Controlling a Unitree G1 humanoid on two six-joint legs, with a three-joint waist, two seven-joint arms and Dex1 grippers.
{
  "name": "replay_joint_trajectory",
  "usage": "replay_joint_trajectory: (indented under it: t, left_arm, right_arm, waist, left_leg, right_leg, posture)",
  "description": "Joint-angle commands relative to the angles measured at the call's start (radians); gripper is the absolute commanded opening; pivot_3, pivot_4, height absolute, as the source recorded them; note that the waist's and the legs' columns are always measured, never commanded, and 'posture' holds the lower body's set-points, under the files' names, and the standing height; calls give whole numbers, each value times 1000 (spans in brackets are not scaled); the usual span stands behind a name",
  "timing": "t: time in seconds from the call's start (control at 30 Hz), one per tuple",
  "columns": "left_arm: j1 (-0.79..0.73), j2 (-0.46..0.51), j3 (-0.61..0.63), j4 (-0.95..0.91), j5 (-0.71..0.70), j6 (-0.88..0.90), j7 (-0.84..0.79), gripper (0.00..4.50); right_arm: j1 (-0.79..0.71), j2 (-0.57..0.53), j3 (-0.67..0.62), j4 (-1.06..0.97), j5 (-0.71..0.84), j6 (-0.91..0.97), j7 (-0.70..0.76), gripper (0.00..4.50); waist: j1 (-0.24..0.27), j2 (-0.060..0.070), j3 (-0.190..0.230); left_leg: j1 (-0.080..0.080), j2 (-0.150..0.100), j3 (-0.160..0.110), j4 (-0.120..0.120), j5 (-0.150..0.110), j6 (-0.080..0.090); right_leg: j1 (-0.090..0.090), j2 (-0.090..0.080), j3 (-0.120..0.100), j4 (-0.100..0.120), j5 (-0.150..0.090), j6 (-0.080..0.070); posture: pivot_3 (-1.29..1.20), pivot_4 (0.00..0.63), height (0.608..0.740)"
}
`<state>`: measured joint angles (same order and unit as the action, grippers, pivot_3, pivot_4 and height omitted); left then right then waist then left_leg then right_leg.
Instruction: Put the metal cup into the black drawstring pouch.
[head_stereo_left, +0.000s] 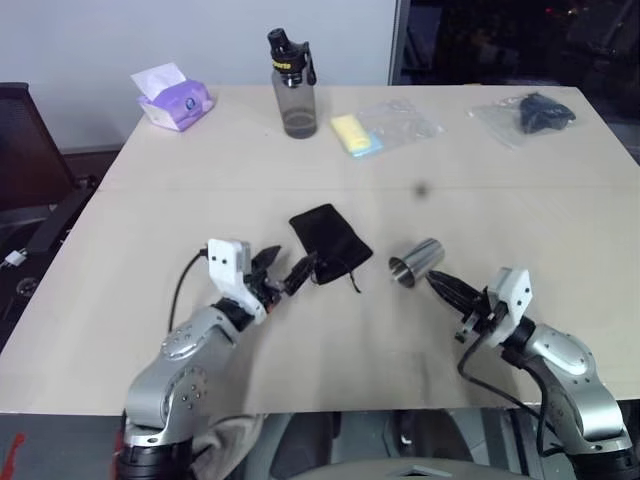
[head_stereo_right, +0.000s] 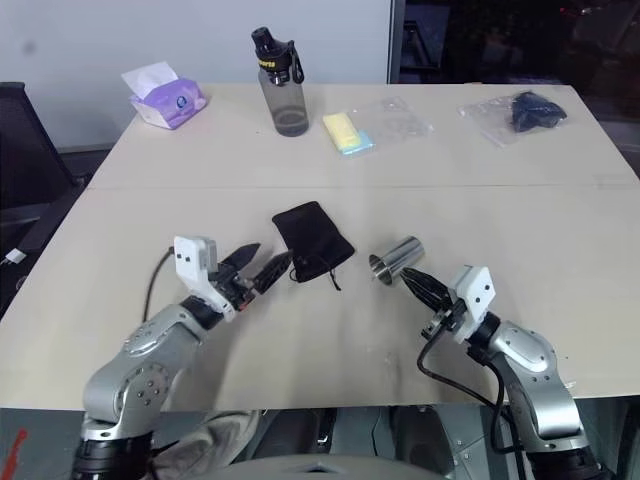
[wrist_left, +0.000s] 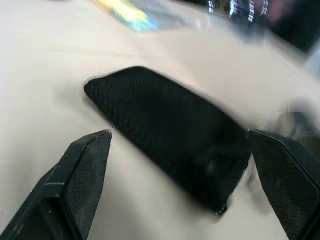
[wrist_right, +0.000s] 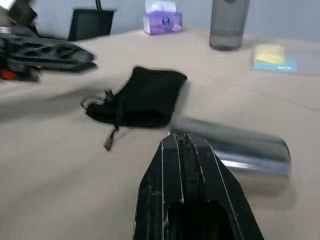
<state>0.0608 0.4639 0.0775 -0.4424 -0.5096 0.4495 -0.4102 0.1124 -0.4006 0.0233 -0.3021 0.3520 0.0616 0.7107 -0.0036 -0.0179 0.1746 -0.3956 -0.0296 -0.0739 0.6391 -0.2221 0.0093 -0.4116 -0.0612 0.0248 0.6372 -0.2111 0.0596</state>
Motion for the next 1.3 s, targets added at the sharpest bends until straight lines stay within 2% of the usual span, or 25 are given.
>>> replay_joint_trajectory:
  t: [0.03,0.07,0.17,0.23,0.3,0.43,0.53,0.7,0.83,1.03,1.07,1.1,1.17,1.27,1.3]
  left_arm:
    - [11,60,-29,0,178,-207,-65,4500]
    - [20,74,-27,6,202,-256,-91,4500]
    - [51,90,3,-5,150,-306,-183,4500]
    - [58,127,-8,20,171,-355,-253,4500]
    - [31,159,-28,59,200,-384,-307,4500]
    - [-75,186,-79,120,272,-415,-342,4500]
    - [-140,205,-152,157,394,-461,-352,4500]
    - [-167,200,-234,173,529,-492,-329,4500]
    - [-182,181,-250,211,617,-487,-268,4500]
    - [-203,106,-234,241,646,-462,-187,4500]
    - [-203,96,-231,244,642,-453,-182,3984]
    - [-203,82,-233,253,638,-435,-177,3822]
    - [-202,64,-235,265,634,-412,-173,2709]
    - [-213,7,-222,284,598,-356,-154,1562]
    - [-218,-8,-217,287,587,-341,-149,1037]
  right_arm:
    - [-24,11,-3,-17,-20,6,-41,552]
    - [-21,15,2,-19,-21,-3,-38,817]
    - [10,15,23,-72,43,14,18,2178]
    - [30,-12,42,-93,60,15,73,3064]
    - [43,-41,58,-101,61,10,119,3064]
    - [41,-53,54,-100,70,19,123,3064]
    - [39,-45,43,-96,67,11,106,3064]
    - [53,-39,42,-103,60,3,92,3064]
    - [63,-31,45,-106,56,-4,76,3064]
    - [81,-22,51,-119,50,-6,62,3064]
    - [83,-23,50,-121,51,-6,61,3130]
    - [85,-23,48,-122,51,-5,59,3130]
    - [86,-25,45,-124,52,-4,57,3130]
    - [84,-25,43,-124,50,-5,55,3130]
    - [82,-25,43,-125,50,-5,54,3130]
  waist:
    - [1,0,0]
    - [1,0,0]
    - [1,0,0]
    - [0,0,0]
    - [1,0,0]
    - [3,0,0]
    - [2,0,0]
    - [-7,0,0]
    - [-6,0,0]
    - [-6,0,0]
    - [-6,0,0]
    - [-6,0,0]
    - [-6,0,0]
    - [-6,0,0]
    - [-6,0,0]
  left_leg:
    - [0,0,0,0,0,0]
    - [0,0,-1,0,0,0]
    - [-1,1,-2,-1,0,0]
    - [-2,1,-2,-2,0,0]
    - [-2,1,-2,-2,0,0]
    - [-2,1,-2,-1,0,0]
    - [-2,0,-2,-1,0,0]
    - [-2,1,-2,-2,0,0]
    - [-2,1,-3,-2,0,0]
    - [-2,1,-3,-1,0,1]
    - [-2,1,-3,0,0,1]
    - [-2,1,-3,0,0,1]
    - [-2,1,-3,-1,0,1]
    - [-1,1,-4,-1,0,0]
    - [-1,1,-4,-1,0,1]
  right_leg:
    - [0,-1,0,0,0,0]
    - [0,-1,1,0,0,0]
    - [-1,-1,1,-2,0,0]
    - [-1,-2,0,-3,0,0]
    - [-1,-2,0,-3,0,0]
    - [-1,-1,-1,-3,-2,4]
    - [0,-1,-1,-3,-2,4]
    - [-1,-1,0,-3,1,2]
    - [-1,-1,-2,-3,1,2]
    - [-1,-1,-2,-2,-2,5]
    - [-1,-1,-2,-1,-2,5]
    - [-1,-1,-2,-1,-1,5]
    - [-1,-1,-2,-1,-1,6]
    - [-1,-1,-2,0,0,7]
    - [-1,-1,-3,0,0,8]
  posture:
    - [0,150,740]
    - [0,150,740]
    - [0,150,740]
    - [0,150,740]
    - [0,150,740]
    - [0,150,740]
    - [0,150,740]
    - [0,150,740]
    - [0,150,740]
    - [0,150,740]
    - [0,150,740]
    - [0,150,740]
    - [0,150,740]
    - [0,150,740]
    - [0,150,740]
